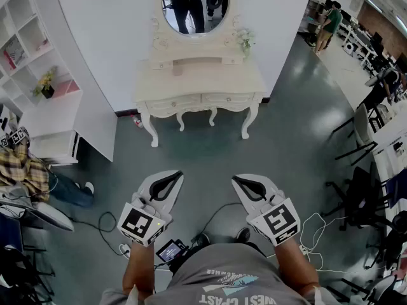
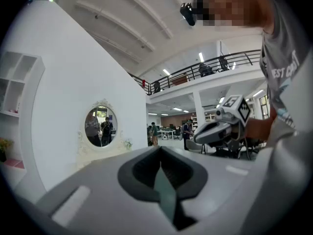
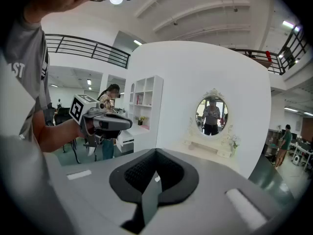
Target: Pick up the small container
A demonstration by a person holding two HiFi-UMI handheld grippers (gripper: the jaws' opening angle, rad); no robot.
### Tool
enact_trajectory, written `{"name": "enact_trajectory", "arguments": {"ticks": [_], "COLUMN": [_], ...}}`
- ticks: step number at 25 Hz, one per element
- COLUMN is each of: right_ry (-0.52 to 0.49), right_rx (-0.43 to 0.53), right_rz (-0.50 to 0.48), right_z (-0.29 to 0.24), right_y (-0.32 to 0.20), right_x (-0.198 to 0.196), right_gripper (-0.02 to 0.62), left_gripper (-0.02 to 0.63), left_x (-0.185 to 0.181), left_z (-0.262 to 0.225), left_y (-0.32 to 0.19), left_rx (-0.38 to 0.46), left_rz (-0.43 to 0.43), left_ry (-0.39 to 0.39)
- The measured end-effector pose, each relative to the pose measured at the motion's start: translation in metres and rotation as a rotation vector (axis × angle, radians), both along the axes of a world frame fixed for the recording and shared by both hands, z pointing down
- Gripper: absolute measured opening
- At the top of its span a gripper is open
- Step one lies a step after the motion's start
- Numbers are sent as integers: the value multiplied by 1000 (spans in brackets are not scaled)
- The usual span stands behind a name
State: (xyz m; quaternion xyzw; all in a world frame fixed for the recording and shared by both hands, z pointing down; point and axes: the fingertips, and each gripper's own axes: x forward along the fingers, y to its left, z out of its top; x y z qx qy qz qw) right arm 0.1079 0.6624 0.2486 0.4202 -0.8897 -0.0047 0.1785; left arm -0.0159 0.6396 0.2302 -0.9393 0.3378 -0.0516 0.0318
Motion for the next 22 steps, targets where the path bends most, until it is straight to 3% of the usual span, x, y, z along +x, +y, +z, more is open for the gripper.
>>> {"name": "enact_trajectory", "arguments": {"ticks": [16,22], "right_ry": [22,-30], "right_rx": [6,-8], "right_rz": [9,-9], "right_z": [-4,-4], "right_y": [1,-16], "right_x": [-24,-25], "right_gripper": [-1,0], "left_gripper": [3,3], "left_x": [-24,-27], "left_z": [1,4], "left_y": [-1,-6], "left_rx": [14,10], "left_rz": [4,-25], "left_ry": [29,27]}}
